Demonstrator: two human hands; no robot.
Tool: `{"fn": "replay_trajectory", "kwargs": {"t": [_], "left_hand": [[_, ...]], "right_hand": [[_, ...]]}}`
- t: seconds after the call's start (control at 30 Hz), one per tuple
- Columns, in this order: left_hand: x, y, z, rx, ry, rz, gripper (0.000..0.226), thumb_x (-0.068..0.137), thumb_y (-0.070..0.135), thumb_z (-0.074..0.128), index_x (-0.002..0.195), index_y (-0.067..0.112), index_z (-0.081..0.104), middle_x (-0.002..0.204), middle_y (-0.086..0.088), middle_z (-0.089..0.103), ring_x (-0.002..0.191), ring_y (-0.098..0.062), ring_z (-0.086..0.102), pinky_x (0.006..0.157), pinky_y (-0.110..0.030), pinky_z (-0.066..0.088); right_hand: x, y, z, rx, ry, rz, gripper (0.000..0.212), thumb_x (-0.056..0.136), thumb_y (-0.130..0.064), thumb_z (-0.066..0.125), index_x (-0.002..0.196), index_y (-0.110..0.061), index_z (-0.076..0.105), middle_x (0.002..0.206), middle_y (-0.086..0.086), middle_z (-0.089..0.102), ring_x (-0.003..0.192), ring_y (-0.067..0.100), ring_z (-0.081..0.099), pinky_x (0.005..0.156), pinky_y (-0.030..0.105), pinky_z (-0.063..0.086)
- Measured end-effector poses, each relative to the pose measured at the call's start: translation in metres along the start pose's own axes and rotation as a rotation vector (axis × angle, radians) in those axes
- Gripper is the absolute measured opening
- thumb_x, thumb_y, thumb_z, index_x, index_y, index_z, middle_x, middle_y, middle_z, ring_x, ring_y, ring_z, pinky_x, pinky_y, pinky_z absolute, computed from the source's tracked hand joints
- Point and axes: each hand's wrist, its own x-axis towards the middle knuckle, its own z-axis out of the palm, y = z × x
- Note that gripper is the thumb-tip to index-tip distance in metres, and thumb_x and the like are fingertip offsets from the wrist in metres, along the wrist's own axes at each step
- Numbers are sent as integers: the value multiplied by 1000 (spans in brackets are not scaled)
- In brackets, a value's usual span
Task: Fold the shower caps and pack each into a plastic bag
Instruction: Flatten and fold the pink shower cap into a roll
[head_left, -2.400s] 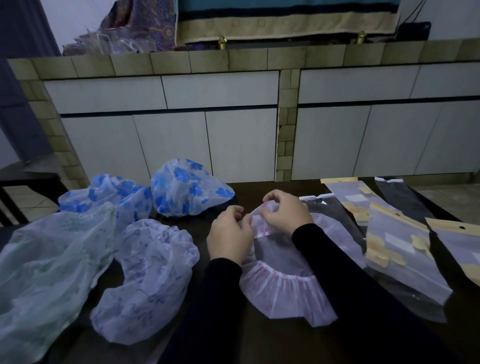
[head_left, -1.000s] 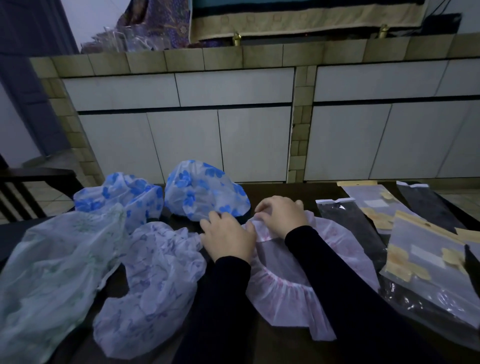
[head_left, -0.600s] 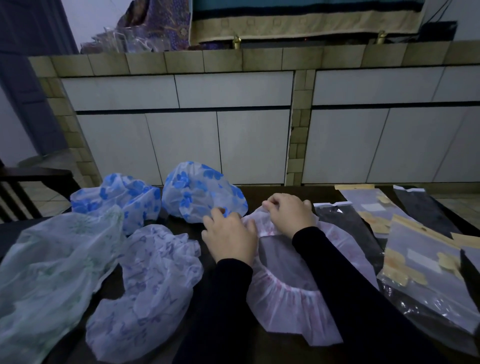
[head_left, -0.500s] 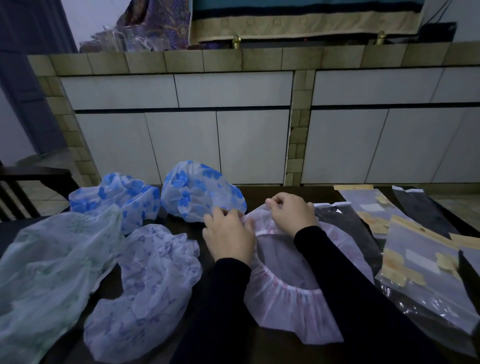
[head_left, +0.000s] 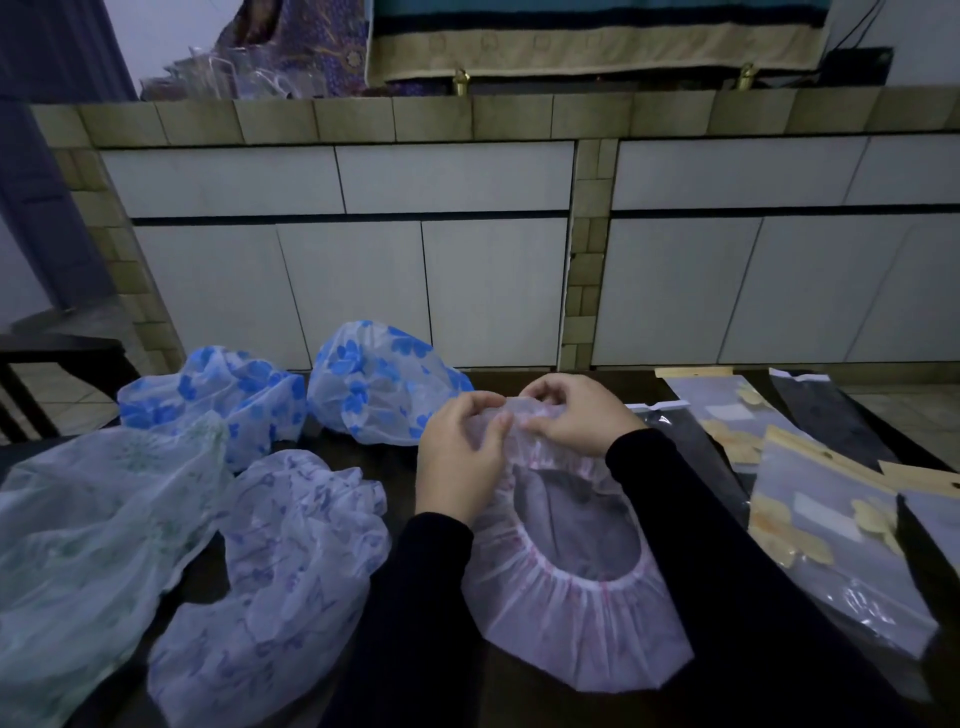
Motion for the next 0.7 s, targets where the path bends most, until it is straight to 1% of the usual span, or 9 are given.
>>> {"fn": "replay_trajectory", "kwargs": {"t": [0.1,0.2,0.27,0.4,0.47,0.53,0.6,0.63,0.7], "left_hand": [[1,-3,-4,-24,-19,6,32,86,3,62,93,34,59,97,17,60,96,4,55,80,-1,38],[2,-5,-5,-61,-45,-61,41,84,-5,59,95,34,60,96,17,57,91,2,55,77,-6,43],[1,-4,-4,-75,-86,-63,39,84,-5,60,96,32,62,96,15,58,89,0,55,78,-12,47],[0,-4,-2,-126,-75,-56,14,86,17,69,98,24,66,95,13,64,88,4,57,76,-6,43],[1,-7,-3,-169,-68,-112,12,85,29,70,91,20,68,88,6,69,79,-3,61,70,-9,46],[1,-9,-3,-150,-122,-117,11,83,29,73,85,19,68,79,4,69,71,-6,62,66,-15,49],[0,-9,-3,-154,-147,-97,11,80,19,76,81,21,66,76,8,67,70,-4,61,67,-15,48],[0,-9,-3,-160,-144,-98,13,79,15,76,80,22,65,77,8,67,71,-4,60,67,-16,48],[2,-12,-2,-151,-103,-111,10,80,15,74,81,21,66,78,4,68,72,-9,62,68,-18,49]], "right_hand": [[-5,-3,-1,130,4,25,6,86,-24,69,87,-19,66,76,-8,59,70,5,53,60,12,40],[-14,-1,0,318,-8,82,6,90,-15,63,86,-13,67,72,-9,58,74,8,52,63,14,39],[-18,0,-2,332,23,113,8,88,-13,63,85,-10,70,72,-8,59,75,9,53,65,18,41],[-22,-5,-15,373,176,153,15,78,-8,69,67,-18,72,71,-2,68,72,10,59,67,20,46],[-21,-8,-21,441,216,154,16,75,-5,69,65,-17,74,75,3,72,74,12,61,72,23,49],[-20,-10,-20,544,250,141,17,76,-1,69,72,-16,75,77,5,72,76,12,61,74,21,49],[-21,-11,-16,601,277,113,18,81,-1,69,92,-16,72,82,13,69,73,10,59,69,12,47],[-22,-8,-14,612,276,99,25,82,-2,70,104,-15,68,83,16,68,72,9,57,67,10,46],[-26,-1,-14,606,229,97,45,78,-6,75,119,-15,59,81,6,63,75,7,57,66,8,46]]}}
